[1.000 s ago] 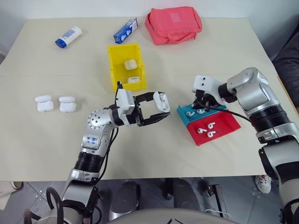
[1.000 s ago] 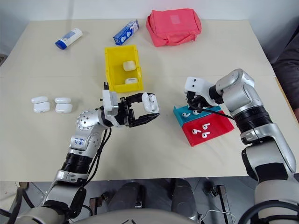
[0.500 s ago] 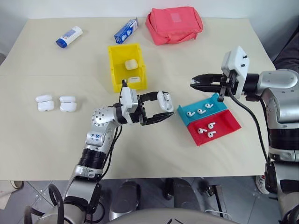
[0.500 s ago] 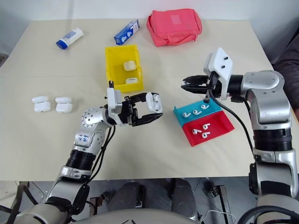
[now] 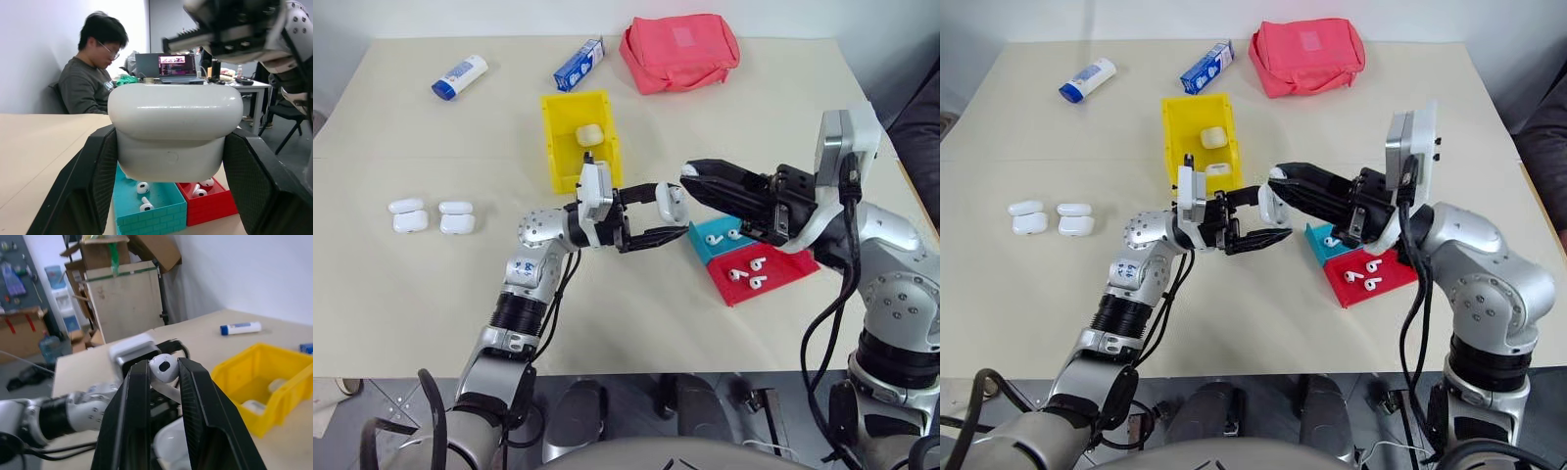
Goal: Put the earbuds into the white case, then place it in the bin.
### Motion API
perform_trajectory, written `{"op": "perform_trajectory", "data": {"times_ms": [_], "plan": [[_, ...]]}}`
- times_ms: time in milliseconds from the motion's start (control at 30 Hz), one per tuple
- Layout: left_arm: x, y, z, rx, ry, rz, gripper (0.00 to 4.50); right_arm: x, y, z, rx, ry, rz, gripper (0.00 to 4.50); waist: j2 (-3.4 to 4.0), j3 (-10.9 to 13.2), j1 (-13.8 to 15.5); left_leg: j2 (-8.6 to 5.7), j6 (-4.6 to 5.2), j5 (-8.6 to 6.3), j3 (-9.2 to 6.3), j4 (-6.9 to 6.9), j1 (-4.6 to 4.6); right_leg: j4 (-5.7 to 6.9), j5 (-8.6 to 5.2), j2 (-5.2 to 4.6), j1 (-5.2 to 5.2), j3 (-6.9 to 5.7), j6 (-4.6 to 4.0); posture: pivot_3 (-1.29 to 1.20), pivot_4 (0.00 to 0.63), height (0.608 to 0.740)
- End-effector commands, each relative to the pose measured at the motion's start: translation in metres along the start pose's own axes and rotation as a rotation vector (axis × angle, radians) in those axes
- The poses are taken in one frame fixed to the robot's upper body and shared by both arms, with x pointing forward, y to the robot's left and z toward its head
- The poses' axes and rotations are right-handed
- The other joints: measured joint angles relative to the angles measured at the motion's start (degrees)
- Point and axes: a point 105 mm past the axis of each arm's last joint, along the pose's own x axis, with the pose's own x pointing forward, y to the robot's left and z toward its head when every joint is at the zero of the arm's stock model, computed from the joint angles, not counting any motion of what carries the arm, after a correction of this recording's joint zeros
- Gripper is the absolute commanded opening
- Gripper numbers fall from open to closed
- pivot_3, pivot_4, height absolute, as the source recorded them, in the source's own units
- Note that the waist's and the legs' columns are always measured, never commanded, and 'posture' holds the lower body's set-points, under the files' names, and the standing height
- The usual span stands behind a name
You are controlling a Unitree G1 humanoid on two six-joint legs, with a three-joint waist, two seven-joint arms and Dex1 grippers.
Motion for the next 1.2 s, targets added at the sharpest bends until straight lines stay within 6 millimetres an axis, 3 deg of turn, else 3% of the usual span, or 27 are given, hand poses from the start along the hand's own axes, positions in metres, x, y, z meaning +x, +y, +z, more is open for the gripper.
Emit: {"op": "perform_trajectory", "data": {"times_ms": [33, 367, 667, 867, 1200], "plan": [[0.005, 0.006, 0.019, 0.041, -0.057, -0.014, 2.80, -0.001, 0.009, -0.001, 0.027, -0.027, -0.005, 0.47, 0.00, 0.00, 0.01, 0.01, 0.00, 0.00, 0.00, 0.00, 0.00, 0.00, 0.00, 0.02, 0.00, -0.01, 0.00, 0.00, 0.150, 0.740], [0.006, 0.010, 0.028, 0.064, -0.075, -0.019, 2.80, -0.001, 0.003, -0.018, 0.100, -0.014, -0.058, 0.47, 0.00, 0.00, -0.01, 0.01, 0.07, -0.03, 0.06, -0.01, 0.00, 0.00, 0.00, 0.06, -0.02, 0.02, -0.01, 0.00, 0.150, 0.740], [0.005, -0.001, 0.033, 0.075, -0.099, -0.058, 2.80, 0.000, -0.007, -0.025, 0.100, -0.014, -0.095, 0.47, 0.00, 0.00, -0.05, 0.01, 0.10, -0.03, 0.07, -0.01, 0.00, 0.00, -0.01, 0.06, -0.02, 0.03, -0.01, 0.00, 0.150, 0.740], [0.004, -0.007, 0.037, 0.084, -0.125, -0.066, 2.80, -0.005, -0.011, -0.035, 0.123, 0.024, -0.128, 0.47, 0.00, 0.00, -0.01, 0.01, 0.11, -0.04, 0.06, -0.01, -0.01, -0.01, -0.01, 0.05, -0.03, 0.04, -0.01, 0.00, 0.150, 0.740], [-0.001, 0.001, 0.040, 0.104, -0.137, -0.013, 2.80, -0.019, -0.021, -0.056, 0.214, 0.096, -0.265, 0.47, 0.00, 0.00, -0.01, 0.02, 0.12, -0.05, 0.06, -0.02, -0.01, -0.03, -0.01, 0.03, -0.04, 0.04, -0.02, 0.00, 0.150, 0.740]]}}
